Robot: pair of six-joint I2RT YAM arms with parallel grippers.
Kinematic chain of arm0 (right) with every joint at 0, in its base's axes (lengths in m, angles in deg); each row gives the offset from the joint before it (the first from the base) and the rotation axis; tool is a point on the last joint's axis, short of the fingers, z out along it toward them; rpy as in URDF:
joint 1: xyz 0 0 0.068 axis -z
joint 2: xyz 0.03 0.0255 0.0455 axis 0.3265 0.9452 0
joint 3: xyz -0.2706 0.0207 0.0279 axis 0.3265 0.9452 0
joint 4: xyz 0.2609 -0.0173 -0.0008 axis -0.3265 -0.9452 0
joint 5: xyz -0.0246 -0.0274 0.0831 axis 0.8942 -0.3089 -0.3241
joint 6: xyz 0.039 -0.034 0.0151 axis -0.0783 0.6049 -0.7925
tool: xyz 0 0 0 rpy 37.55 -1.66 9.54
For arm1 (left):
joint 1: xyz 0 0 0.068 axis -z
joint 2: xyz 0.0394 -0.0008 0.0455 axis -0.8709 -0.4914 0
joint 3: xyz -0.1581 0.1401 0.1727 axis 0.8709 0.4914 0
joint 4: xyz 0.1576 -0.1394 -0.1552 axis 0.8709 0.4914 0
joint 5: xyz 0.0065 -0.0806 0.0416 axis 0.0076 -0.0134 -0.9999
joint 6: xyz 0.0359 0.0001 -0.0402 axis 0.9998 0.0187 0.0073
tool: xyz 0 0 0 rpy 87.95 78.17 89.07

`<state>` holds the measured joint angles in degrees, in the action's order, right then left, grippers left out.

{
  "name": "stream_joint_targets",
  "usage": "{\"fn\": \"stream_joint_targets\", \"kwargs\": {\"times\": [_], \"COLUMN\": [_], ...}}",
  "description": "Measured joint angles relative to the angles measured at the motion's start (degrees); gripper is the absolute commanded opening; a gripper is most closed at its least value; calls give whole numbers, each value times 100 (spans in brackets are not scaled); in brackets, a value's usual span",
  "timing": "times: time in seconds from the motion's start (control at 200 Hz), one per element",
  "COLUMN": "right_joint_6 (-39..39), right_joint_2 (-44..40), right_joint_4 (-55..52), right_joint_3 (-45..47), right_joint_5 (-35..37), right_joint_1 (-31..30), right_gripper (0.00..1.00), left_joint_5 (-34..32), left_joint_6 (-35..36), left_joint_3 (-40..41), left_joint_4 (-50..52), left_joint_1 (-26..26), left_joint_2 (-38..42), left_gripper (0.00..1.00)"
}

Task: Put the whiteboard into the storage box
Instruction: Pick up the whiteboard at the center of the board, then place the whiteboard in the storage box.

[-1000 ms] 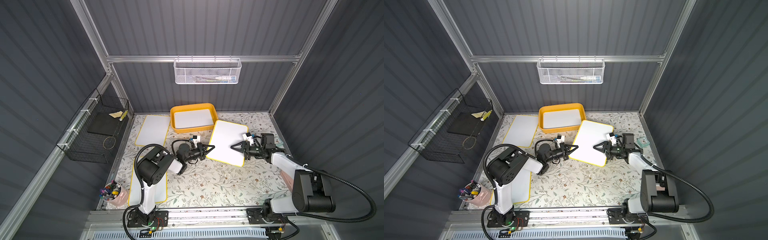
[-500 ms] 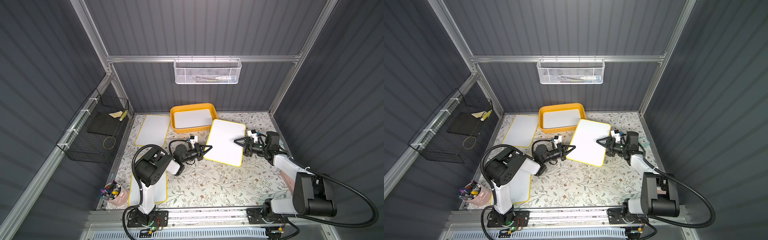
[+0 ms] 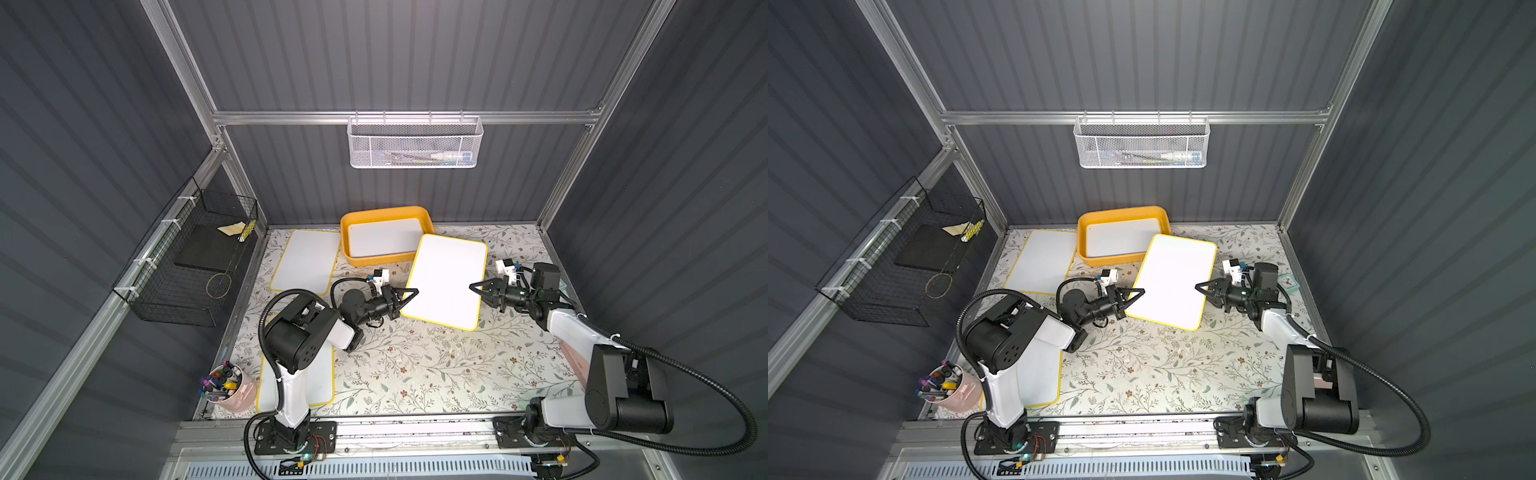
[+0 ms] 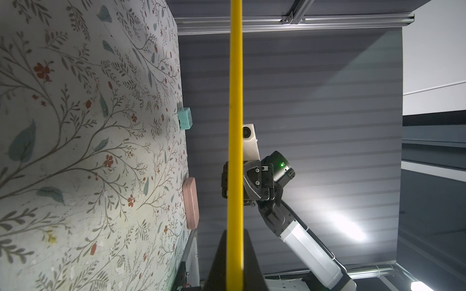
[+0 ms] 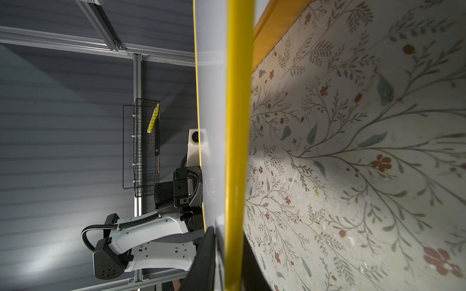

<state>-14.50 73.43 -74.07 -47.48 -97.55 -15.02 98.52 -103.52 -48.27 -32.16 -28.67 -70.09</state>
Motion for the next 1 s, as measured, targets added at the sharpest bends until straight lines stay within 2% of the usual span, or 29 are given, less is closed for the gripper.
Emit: {"fn": "stream_joint_targets", "kwargs": {"times": [0.06, 0.145, 0.23, 0.43, 0.555, 0.731, 0.876, 1.001], "right_joint_6": [-83, -136, -177, -275, -348, -935, -1405, -1572], "right_joint_2": [0, 2, 4, 7, 22, 262, 625, 1010], "right_joint_4": [72, 118, 140, 280, 461, 1246, 1698, 1714], "right_joint_3": [-13, -13, -13, -33, -35, -42, -264, -756], "right_joint_5": [-98, -138, -140, 31, 293, 662, 1156, 1665], "right_joint_1": [2, -7, -28, -199, -302, -612, -1032, -1436], "right_gripper": [0, 0, 0, 0, 0, 0, 0, 0], "left_joint_5": [31, 63, 83, 151, 149, -72, -540, -962], "left_joint_6": [-59, -70, -46, 562, 813, 1755, 2706, 3344], "left_joint_3": [7, 7, 7, 149, 238, 271, 116, -81], "left_joint_4": [20, 17, 96, 962, 1532, 3320, 5233, 6430], "left_joint_1": [-20, -46, -70, -273, -564, -868, -1075, -1287], "left_joint_2": [-2, 11, 46, 111, 282, 1143, 1934, 2411], "left_gripper": [0, 4, 14, 36, 44, 57, 59, 59]}}
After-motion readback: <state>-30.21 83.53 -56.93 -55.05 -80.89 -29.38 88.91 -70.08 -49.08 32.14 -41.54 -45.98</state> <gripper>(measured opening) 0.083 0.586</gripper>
